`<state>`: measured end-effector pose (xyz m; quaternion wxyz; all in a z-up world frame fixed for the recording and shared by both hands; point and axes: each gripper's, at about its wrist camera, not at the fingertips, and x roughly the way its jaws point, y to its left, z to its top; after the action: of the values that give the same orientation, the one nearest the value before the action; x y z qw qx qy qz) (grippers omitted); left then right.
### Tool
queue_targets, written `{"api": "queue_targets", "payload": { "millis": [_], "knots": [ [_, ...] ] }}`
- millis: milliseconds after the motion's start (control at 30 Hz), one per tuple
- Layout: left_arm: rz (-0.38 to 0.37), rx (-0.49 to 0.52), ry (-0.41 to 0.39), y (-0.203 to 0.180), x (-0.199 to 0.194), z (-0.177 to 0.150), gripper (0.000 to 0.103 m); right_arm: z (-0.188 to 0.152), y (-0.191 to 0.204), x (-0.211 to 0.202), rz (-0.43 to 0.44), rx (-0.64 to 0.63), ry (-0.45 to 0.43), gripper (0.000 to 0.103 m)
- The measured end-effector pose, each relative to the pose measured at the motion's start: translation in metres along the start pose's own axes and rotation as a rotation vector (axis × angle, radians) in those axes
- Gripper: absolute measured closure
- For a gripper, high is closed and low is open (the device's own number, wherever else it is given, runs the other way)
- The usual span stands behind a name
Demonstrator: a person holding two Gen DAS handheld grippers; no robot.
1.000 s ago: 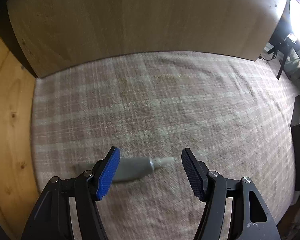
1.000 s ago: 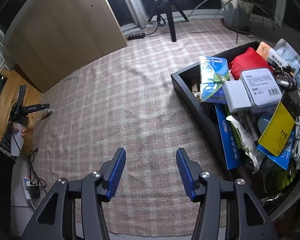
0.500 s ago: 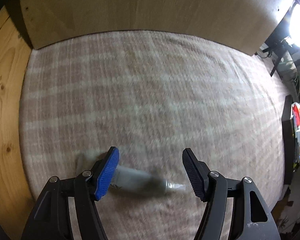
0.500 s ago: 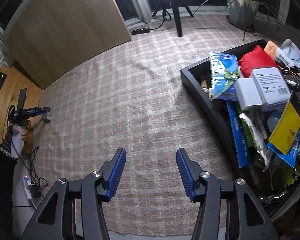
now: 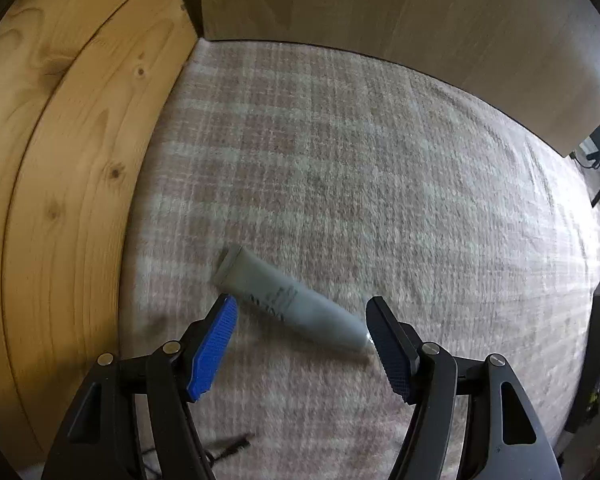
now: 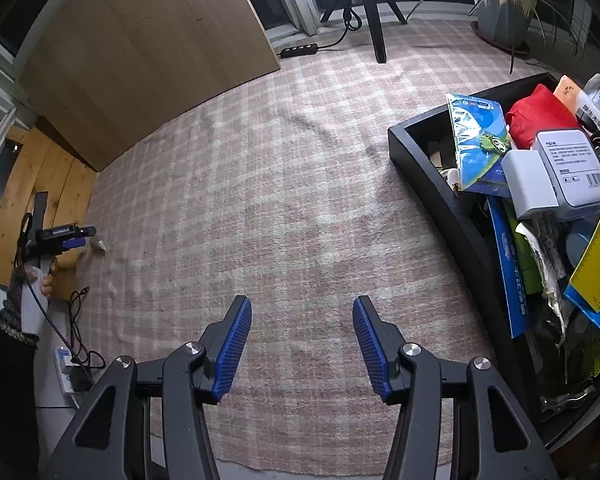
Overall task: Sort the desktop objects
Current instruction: 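Close the left tool on the grey tube and lift it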
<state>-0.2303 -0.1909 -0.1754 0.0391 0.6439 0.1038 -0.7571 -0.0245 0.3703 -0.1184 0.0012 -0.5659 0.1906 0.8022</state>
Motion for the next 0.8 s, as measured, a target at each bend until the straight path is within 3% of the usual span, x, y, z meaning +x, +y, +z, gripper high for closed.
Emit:
{"api": "queue_targets", "payload": {
  "millis": [67,167,333,400,567,700,800],
  "knots": [
    [-0.029,-0.015,0.027,-0.003,0.004,-0.006,0.032,0.0,0.0,0.0,0.002,-0.002,-0.005,0.054],
    [0.004,-0.013,0.043,-0.015,0.011,-0.018,0.032,0.0,-0.002,0.0,0.007,0.005,-0.006,0.054],
    [-0.008,-0.018,0.054,-0.026,0.018,-0.018,0.033,-0.002,-0.008,-0.006,0.012,0.01,-0.02,0.054],
    [-0.005,-0.015,0.056,-0.03,0.019,-0.019,0.045,-0.002,-0.014,-0.009,0.01,0.018,-0.023,0.054],
    [0.044,0.004,0.019,-0.047,0.012,-0.028,0.05,-0.005,-0.03,-0.013,0.002,0.041,-0.029,0.054],
    [0.062,-0.001,-0.003,-0.06,0.001,-0.041,0.079,-0.007,-0.04,-0.016,0.003,0.049,-0.032,0.054],
    [0.029,-0.005,-0.008,-0.07,-0.004,-0.052,0.081,-0.008,-0.046,-0.018,0.009,0.048,-0.034,0.054]
  ]
}}
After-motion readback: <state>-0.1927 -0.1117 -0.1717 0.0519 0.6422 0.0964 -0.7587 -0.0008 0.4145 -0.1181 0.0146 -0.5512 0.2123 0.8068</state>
